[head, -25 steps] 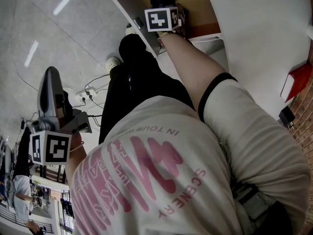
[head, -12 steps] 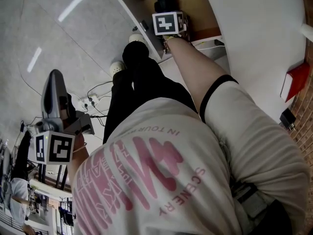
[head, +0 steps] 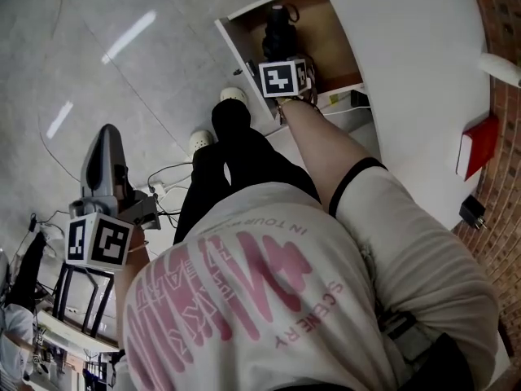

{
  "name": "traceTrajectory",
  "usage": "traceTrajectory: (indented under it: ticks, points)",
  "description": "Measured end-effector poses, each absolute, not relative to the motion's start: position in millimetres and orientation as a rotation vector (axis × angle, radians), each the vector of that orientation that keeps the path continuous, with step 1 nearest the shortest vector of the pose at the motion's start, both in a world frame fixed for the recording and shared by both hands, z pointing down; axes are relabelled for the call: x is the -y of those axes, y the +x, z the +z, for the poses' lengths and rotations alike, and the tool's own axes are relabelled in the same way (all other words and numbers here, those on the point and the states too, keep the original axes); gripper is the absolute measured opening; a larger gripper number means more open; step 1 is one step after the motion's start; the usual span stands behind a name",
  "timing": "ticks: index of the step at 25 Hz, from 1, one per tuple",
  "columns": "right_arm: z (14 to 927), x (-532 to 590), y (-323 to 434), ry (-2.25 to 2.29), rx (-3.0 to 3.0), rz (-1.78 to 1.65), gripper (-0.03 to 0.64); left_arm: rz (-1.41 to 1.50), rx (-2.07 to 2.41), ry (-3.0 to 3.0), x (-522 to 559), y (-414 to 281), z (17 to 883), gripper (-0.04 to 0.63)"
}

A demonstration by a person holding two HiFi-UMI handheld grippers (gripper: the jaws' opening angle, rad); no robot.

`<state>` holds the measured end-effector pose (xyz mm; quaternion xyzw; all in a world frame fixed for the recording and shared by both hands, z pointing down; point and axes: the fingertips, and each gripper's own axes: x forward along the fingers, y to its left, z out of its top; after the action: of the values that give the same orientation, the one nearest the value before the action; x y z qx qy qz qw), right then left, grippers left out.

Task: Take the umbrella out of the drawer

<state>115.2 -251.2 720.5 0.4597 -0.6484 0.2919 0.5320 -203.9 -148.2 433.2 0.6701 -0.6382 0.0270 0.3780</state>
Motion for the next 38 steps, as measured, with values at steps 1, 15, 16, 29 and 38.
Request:
traceTrajectory:
  ticks: [1,15,16,29,38]
  points:
    - [718,250,115,1.095,1.551,0.691,0.264,0.06,1.634,1.714,149,-206,431,0.005]
    - [682,248,117,1.139,1.609,0.696,0.258,0.043,1.638,1.815,153,-214,407,0.005]
    - [679,247,117,1.146,1.612,0.693,0.258,0.057,1.64,1.838,151,-214,404,0.005]
    - [626,222,120,1.249,1.618,0.664,0.258,0.03,1.679,1.967,126,-218,357,0.005]
    - [596,192,132,1.296,1.607,0.687,0.257,-0.036,1.699,2.039,109,-219,322,0.005]
